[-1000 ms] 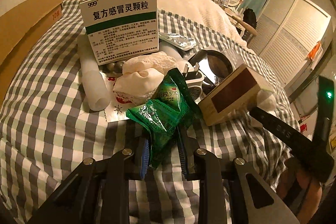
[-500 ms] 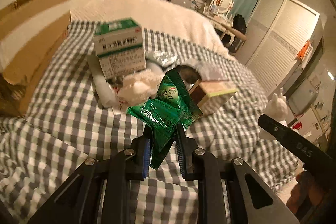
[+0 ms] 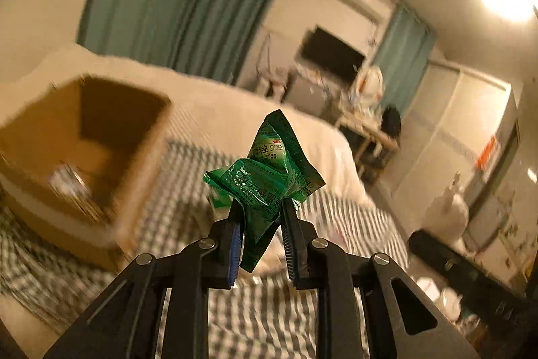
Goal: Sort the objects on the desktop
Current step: 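Carry the green packet and rabbit figurine to the box and release both, then move both tools back over the remaining items on the bedspread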
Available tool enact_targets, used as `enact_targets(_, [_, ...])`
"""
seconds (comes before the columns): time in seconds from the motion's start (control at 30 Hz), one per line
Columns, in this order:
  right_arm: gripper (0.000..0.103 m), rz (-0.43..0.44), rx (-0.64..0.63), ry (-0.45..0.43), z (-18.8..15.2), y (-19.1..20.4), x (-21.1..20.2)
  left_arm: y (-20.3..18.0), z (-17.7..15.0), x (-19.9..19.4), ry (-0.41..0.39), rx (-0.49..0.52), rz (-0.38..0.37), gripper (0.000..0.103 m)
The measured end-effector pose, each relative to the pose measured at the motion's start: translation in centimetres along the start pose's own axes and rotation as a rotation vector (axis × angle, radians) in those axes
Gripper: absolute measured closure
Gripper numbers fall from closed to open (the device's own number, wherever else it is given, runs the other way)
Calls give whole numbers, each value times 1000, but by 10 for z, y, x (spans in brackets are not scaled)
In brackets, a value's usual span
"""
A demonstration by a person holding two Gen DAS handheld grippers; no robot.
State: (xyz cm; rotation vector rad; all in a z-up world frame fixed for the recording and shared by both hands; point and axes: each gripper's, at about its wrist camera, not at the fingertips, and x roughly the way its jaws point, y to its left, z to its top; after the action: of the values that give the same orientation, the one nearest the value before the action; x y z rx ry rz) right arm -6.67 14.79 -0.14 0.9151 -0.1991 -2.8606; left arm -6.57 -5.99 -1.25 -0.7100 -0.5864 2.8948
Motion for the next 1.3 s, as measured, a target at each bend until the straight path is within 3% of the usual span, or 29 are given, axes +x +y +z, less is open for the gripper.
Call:
enact_targets(0.17, [51,129,-88,-14,28,69,6,48,55,-17,-92,-50,101,81])
enact_targets(0.3, [51,224,-173,-2,46,132,25,101,81,-16,-105,-66,201,81])
enact_targets(0.47, [51,289,-260,79,49,205,81,181,82,11,-36,-106,366,81])
enact_targets(0.67, [51,301,-300,206,30,256,155,213,70,31,8,-118,365,79])
enact_targets(0.7, [49,301,-300,206,30,256,155,211,68,33,15,-100,368,75])
enact_targets(0.73, [37,301,-296,213,30,257,159,207,67,37,27,-74,382,55])
enact_targets(0.77, [31,296,-288,206,30,255,160,202,66,37,37,-56,405,25])
enact_targets(0.8, [23,295,-275,186,32,251,158,196,64,35,31,-47,434,17])
enact_targets(0.87, [22,290,-250,136,36,240,147,181,56,23,-4,-48,438,12])
enact_targets(0.97, [21,270,-235,87,43,220,123,171,55,13,5,-84,429,11])
enact_targets(1.1, [18,205,-191,29,40,164,75,138,47,6,15,-118,387,10])
enact_targets(1.3, [18,24,-64,25,21,64,35,58,10,16,51,-14,306,4])
